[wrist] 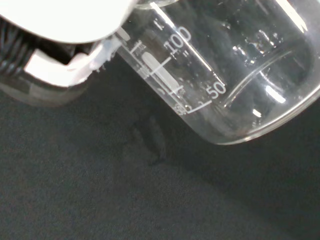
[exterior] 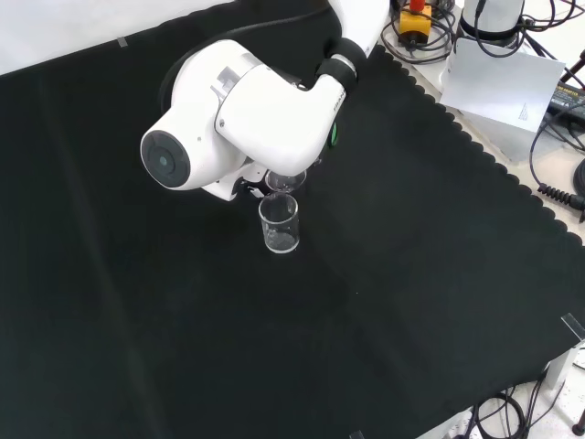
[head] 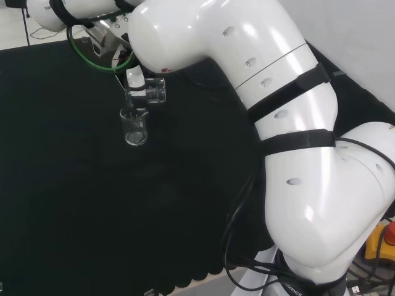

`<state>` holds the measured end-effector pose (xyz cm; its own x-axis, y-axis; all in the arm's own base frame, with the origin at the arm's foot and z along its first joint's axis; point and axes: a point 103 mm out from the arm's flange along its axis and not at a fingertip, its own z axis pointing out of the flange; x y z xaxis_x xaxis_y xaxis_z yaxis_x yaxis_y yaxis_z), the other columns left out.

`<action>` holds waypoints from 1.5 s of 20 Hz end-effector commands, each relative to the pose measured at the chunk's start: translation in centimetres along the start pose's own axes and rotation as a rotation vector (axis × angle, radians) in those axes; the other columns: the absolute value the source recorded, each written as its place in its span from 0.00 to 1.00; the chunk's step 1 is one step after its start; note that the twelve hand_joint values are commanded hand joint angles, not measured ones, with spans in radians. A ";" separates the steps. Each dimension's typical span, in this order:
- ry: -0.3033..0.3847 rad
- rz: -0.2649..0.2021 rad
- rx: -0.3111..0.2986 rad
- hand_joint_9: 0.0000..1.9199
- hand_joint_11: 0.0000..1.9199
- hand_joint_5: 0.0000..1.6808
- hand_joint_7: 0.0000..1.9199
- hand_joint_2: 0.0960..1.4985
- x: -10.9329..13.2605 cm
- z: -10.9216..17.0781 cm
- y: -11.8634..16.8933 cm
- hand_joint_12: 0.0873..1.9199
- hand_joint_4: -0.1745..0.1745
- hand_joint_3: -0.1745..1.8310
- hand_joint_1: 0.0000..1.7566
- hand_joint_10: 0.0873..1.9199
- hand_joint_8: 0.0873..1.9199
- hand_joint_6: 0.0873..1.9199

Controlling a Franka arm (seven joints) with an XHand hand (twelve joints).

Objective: Pour the water from the handheld beaker into the one on the table.

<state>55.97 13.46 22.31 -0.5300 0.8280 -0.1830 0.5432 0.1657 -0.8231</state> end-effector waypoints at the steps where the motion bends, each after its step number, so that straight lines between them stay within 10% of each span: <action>1: 0.001 -0.001 -0.004 0.96 0.73 0.74 0.93 0.32 0.0 0.0 -0.1 0.32 1.00 0.54 0.64 0.00 0.04 0.42; 30: 0.022 -0.023 -0.089 0.96 0.73 0.74 0.93 0.32 -0.9 0.5 -1.0 0.32 1.00 0.54 0.64 0.00 0.04 0.42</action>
<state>55.62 12.40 22.96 -0.5280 0.8346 -0.1567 0.5882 0.2263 -0.7764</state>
